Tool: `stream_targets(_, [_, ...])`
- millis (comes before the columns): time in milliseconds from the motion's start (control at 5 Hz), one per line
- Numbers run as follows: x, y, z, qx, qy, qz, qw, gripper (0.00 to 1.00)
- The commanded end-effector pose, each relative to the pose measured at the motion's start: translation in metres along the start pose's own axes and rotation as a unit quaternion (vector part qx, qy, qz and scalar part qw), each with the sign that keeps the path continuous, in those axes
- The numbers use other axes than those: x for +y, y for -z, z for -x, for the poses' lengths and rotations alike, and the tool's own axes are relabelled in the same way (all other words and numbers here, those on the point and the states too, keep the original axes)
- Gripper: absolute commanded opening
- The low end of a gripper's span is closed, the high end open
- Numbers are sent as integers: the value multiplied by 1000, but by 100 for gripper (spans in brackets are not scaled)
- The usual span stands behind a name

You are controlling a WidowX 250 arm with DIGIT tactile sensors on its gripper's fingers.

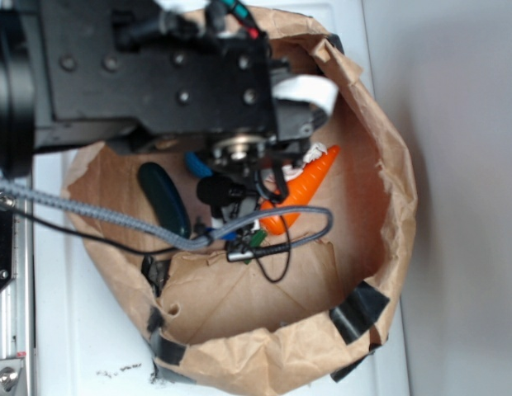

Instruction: Grab the blue ball.

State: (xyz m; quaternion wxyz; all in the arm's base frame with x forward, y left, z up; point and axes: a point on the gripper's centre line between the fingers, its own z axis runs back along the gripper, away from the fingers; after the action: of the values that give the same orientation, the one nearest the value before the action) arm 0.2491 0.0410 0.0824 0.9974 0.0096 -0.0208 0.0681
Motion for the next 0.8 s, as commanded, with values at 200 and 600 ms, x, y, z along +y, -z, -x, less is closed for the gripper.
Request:
stream_targets(200, [6, 28, -10, -48, 0, -39, 998, 100])
stream_targets(600, [11, 42, -7, -56, 1, -64, 996, 100])
